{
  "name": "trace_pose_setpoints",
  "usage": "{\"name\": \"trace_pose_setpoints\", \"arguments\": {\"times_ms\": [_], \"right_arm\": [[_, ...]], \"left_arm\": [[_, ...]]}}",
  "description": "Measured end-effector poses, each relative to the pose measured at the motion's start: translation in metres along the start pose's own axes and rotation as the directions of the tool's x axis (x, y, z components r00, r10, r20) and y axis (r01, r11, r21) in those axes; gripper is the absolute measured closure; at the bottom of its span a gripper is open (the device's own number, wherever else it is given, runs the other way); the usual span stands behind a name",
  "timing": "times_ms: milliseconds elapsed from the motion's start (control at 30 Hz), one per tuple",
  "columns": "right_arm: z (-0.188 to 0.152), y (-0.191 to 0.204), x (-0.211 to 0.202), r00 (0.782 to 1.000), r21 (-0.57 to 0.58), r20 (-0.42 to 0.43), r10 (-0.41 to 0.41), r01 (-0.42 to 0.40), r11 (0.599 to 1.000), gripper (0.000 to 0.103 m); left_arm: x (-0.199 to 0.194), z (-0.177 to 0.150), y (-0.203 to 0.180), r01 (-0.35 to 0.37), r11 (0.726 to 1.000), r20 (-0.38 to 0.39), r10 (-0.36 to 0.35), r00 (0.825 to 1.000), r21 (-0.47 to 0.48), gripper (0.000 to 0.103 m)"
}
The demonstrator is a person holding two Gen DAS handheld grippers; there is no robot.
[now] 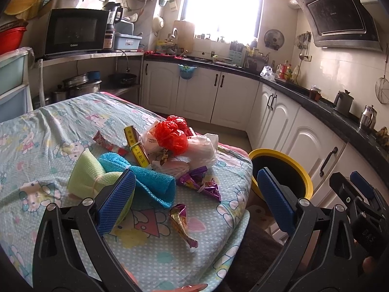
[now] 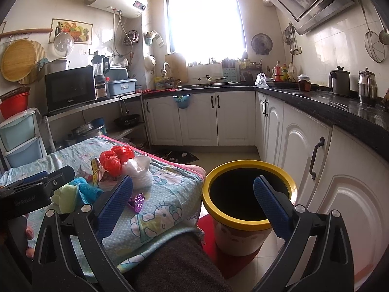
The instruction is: Collect trash
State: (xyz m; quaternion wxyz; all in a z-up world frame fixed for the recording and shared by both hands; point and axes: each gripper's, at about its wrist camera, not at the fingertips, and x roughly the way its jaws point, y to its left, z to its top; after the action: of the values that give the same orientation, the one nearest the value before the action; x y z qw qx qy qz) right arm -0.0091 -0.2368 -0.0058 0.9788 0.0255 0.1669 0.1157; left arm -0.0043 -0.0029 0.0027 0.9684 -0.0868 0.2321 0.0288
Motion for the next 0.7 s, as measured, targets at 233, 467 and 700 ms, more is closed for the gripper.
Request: {"name": "trace_pose_setpoints", "arguments": {"times_ms": [233, 467, 700], "right_arm": [[0.0000, -0.0008, 0.0000, 1.000, -0.003, 0.002, 0.002, -0.002, 1.000, 0.006], [-0.0001, -0.0003, -0.0003, 1.000, -0.006, 0.000, 0.003, -0.003, 1.000, 0.006], [-0.0002, 0.0078, 0.0011, 1.000, -0.034, -0.007, 0.029, -0.029, 0.999, 0.006]], "left_arm": [[0.0000, -0.0002, 0.0000, 0.001, 1.000, 0.001, -0.001, 1.000, 0.000, 0.011], [0.0008, -0.0014, -0.0002, -0.001, 1.000, -0.003, 0.001, 1.000, -0.003, 0.011], [0.0012, -0.0014, 0.0080, -0.020, 0.999, 0.000, 0.020, 1.000, -0.027, 0.011]]}}
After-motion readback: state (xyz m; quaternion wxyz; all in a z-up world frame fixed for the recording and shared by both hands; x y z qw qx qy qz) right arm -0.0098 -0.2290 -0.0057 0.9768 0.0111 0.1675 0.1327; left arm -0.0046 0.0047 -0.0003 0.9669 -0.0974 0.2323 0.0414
